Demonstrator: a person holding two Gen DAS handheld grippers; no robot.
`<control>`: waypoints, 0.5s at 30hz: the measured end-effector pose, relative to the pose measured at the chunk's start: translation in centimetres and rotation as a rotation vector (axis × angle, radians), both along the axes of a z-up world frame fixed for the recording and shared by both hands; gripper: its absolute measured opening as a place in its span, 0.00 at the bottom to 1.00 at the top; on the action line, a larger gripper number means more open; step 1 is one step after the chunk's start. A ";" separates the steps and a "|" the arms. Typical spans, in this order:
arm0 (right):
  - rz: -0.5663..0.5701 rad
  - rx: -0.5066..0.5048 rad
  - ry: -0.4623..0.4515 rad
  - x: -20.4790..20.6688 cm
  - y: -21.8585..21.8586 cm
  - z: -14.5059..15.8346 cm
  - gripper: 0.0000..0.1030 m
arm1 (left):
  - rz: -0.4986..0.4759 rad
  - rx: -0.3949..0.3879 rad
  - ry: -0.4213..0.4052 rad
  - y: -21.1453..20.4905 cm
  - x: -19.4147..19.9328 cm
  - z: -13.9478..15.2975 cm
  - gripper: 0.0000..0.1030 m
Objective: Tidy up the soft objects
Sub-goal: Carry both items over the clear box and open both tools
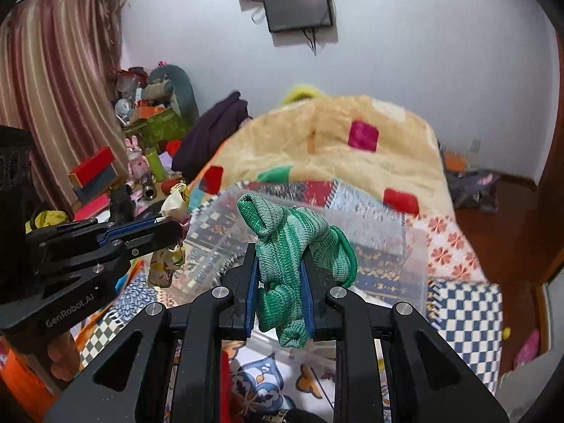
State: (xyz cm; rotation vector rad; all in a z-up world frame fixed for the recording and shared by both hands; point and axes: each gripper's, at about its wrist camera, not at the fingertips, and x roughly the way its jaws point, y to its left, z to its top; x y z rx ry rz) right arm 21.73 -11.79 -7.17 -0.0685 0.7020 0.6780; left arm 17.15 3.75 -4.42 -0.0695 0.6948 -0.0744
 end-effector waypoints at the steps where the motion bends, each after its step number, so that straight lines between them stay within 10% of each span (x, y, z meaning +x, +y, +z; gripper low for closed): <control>1: -0.007 -0.006 0.009 0.3 0.1 -0.3 0.19 | 0.002 0.006 0.010 -0.1 0.4 -0.4 0.06; 10: -0.018 -0.098 0.038 1.2 1.0 -2.3 0.20 | -0.010 0.047 0.088 -1.3 2.5 -3.5 0.07; 15: 0.004 -0.100 0.043 0.7 0.8 -2.1 0.41 | -0.009 0.042 0.101 -1.4 2.2 -3.8 0.17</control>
